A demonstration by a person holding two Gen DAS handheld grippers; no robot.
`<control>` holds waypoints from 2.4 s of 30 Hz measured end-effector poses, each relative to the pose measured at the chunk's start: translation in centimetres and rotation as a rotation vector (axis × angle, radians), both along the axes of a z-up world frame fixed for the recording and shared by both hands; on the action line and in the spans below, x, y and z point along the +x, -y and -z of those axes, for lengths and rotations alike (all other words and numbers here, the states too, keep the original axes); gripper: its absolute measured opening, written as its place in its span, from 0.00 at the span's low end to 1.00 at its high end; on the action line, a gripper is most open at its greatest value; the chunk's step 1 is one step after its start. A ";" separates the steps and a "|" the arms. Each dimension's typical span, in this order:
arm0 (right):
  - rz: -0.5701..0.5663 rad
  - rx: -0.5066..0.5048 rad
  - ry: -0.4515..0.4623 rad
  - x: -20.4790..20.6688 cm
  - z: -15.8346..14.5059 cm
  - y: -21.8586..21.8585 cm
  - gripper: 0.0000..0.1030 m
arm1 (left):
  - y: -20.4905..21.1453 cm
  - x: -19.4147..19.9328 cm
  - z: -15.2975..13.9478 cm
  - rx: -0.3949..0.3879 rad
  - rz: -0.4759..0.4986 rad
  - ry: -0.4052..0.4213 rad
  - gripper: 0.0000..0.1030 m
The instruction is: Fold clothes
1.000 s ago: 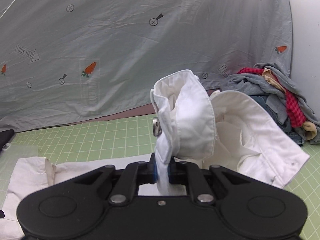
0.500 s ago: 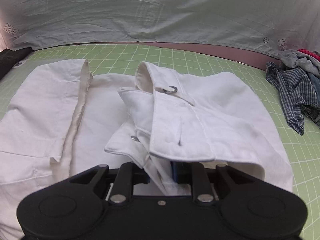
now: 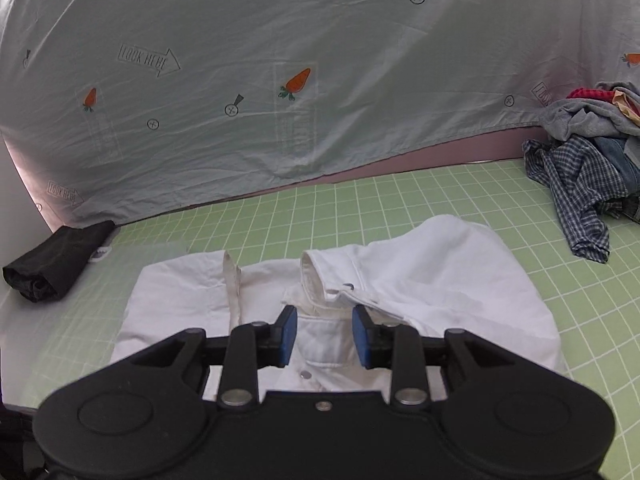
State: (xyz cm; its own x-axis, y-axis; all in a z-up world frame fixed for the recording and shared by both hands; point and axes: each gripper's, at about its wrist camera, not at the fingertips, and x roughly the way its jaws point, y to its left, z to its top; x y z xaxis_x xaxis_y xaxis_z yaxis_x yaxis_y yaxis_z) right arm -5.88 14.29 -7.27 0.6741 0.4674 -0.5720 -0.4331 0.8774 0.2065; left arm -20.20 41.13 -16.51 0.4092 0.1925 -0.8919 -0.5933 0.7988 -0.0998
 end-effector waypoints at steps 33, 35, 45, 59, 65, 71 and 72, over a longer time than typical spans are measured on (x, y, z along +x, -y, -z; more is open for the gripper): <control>0.151 -0.283 -0.089 3.5 8.0 0.2 0.70 | -2.2 0.4 1.1 -0.057 -0.061 -0.021 0.80; 0.178 -0.244 -0.052 3.1 6.7 1.0 0.84 | -2.7 0.3 1.1 -0.067 -0.074 -0.009 0.80; 0.293 -0.199 -0.123 2.7 6.7 3.6 0.89 | -2.5 1.0 0.9 -0.041 -0.036 -0.008 0.77; 0.325 -0.186 -0.129 2.2 6.8 4.6 0.89 | -2.5 0.4 -0.3 -0.058 -0.061 0.050 0.15; 0.363 -0.208 -0.133 2.0 7.1 5.6 0.89 | -1.1 0.4 -3.1 -0.045 -0.010 0.118 0.05; 0.402 -0.180 -0.150 2.0 7.3 7.6 0.89 | 1.9 1.4 -6.8 -0.075 0.062 0.242 0.04; 0.401 -0.170 -0.155 2.1 7.3 7.9 0.89 | 2.6 1.9 -7.4 -0.077 0.078 0.256 0.04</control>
